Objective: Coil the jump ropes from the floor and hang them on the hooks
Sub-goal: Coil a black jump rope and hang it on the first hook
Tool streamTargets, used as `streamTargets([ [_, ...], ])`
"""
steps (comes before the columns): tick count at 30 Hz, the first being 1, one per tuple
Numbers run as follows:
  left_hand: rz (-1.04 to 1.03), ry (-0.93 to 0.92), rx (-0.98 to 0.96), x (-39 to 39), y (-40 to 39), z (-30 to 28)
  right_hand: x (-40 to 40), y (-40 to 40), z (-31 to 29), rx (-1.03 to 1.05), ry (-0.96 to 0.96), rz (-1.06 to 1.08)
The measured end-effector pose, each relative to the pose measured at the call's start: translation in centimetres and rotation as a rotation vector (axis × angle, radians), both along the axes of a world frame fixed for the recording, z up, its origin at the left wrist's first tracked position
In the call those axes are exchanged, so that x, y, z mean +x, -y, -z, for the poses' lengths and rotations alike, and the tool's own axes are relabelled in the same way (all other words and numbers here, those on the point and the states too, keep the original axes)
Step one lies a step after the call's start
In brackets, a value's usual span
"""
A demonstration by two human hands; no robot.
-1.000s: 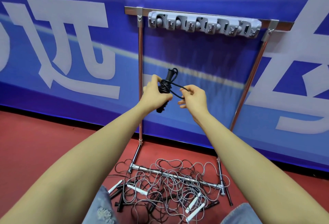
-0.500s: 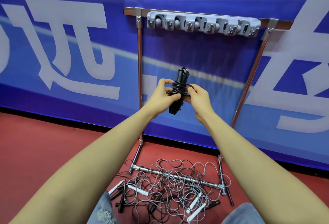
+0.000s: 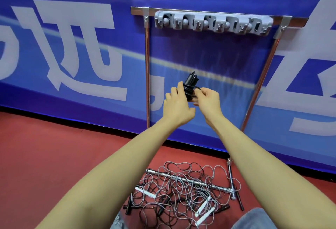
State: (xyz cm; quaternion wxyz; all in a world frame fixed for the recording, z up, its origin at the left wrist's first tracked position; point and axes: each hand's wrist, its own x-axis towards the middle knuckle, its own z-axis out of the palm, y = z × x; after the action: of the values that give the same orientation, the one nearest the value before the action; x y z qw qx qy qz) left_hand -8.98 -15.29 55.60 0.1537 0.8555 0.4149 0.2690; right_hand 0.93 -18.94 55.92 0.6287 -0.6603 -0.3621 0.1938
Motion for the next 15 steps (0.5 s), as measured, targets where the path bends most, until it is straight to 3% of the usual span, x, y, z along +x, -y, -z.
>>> streamTargets([
  [3, -0.129, -0.103, 0.085, 0.0, -0.6, -0.3, -0.7, 0.1, -0.1, -0.024, 0.088, -0.058],
  [6, -0.187, -0.09, 0.086, -0.1, -1.3, -0.5, -0.9, 0.1, -0.5, -0.073, 0.182, -0.115],
  [10, -0.129, 0.04, -0.035, -1.0, -2.4, -0.6, -0.7, 0.4, -0.7, -0.132, 0.338, -0.166],
  [15, 0.012, 0.012, -0.092, -1.8, -2.4, -0.5, -0.5, 0.8, -0.3, -0.171, 0.369, -0.172],
])
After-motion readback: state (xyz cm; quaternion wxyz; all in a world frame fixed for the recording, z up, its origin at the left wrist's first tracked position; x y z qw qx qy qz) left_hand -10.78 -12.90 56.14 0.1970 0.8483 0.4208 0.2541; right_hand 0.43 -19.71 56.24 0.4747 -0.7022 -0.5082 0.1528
